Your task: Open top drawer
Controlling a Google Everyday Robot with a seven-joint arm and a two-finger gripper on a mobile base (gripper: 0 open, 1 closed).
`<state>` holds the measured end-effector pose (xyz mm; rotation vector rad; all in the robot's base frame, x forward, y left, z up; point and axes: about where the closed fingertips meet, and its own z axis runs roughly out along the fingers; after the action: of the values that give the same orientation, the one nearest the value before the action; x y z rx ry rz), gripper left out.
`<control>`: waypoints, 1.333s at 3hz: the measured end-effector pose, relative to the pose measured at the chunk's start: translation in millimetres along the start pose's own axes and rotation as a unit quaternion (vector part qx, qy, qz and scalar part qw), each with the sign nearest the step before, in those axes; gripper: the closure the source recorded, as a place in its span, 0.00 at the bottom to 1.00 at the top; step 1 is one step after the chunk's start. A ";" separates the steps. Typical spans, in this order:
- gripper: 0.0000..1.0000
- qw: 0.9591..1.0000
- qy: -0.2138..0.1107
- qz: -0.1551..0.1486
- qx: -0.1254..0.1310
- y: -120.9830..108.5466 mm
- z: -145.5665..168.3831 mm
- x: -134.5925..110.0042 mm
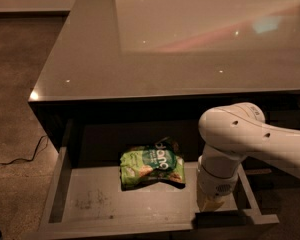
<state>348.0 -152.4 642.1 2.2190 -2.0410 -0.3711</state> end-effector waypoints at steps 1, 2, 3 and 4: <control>1.00 1.000 0.002 0.002 0.001 2.4 -1.5 1.2; 1.00 1.000 -0.002 0.010 0.010 2.7 -4.8 3.6; 0.81 1.000 -0.002 0.010 0.010 2.7 -4.8 3.6; 0.58 1.000 -0.002 0.010 0.010 2.7 -4.8 3.6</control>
Offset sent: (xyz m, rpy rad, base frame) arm 0.0012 -0.0070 0.0082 0.0112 -0.0379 -0.0494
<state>346.8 -156.7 647.0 2.2088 -2.0781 -0.3555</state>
